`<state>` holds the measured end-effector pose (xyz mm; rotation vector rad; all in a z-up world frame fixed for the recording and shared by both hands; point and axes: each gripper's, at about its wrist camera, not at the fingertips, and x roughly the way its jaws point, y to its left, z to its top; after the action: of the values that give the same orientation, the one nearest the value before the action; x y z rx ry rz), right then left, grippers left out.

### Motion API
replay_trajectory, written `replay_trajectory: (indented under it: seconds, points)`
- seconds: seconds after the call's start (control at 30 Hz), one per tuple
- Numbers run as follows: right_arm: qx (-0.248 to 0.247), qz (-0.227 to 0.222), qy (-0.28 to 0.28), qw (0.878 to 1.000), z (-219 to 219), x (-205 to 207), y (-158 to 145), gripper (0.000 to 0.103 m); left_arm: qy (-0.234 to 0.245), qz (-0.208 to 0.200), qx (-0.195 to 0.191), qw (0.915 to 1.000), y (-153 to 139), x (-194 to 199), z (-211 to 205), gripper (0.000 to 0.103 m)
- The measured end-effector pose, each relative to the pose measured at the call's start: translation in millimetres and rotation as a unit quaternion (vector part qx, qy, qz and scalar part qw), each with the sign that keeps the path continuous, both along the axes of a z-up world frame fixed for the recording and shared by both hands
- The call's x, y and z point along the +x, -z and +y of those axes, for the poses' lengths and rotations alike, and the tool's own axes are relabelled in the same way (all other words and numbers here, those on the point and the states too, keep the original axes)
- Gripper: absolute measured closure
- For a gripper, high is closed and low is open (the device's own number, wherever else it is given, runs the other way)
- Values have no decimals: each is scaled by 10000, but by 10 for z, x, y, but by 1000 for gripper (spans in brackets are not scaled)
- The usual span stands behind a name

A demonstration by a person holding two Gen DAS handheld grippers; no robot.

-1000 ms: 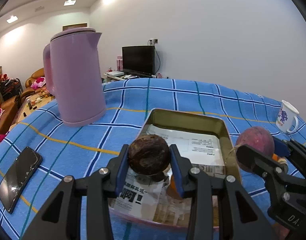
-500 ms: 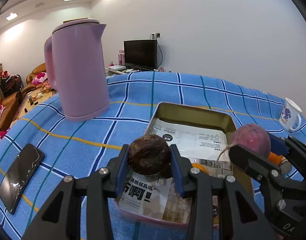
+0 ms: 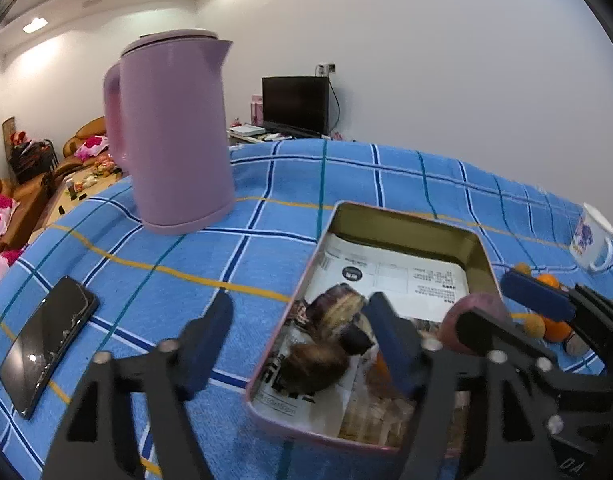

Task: Organize fruits
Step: 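Open the left gripper over the tin while the right gripper releases the purple beet there, then move both grippers away from the tin toward the loose fruits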

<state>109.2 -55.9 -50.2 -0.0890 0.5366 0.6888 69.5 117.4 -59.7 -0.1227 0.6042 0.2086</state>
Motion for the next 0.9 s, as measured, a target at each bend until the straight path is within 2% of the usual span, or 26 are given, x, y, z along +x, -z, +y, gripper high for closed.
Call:
replay_trajectory:
  seconds: [0.03,0.07,0.2,0.3,0.43,0.6,0.9]
  points:
    - [55,-4,108,9999,-36,8,-4,27,10,-35,-5,10000,-6,-12,1,29]
    - [108,-11,157,9998,-63,5,-8,26,26,-52,15,10000,-13,-20,-10,27]
    - [301,-82,233,9992,-172,-64,-41,26,65,-131,34,9999,-28,-54,-47,22]
    - [296,-202,363,9987,-264,-136,-65,26,25,-162,39,9999,-32,-65,-47,12]
    - [264,-234,574,9977,-485,-192,-84,26,-19,-175,29,9998,-39,-80,-48,12]
    - [272,-135,945,9951,-882,-221,-94,26,142,-192,58,9997,-63,-66,-211,12]
    - [85,-127,1679,9857,-1535,-249,-71,26,836,-320,221,9957,-199,-47,-841,12]
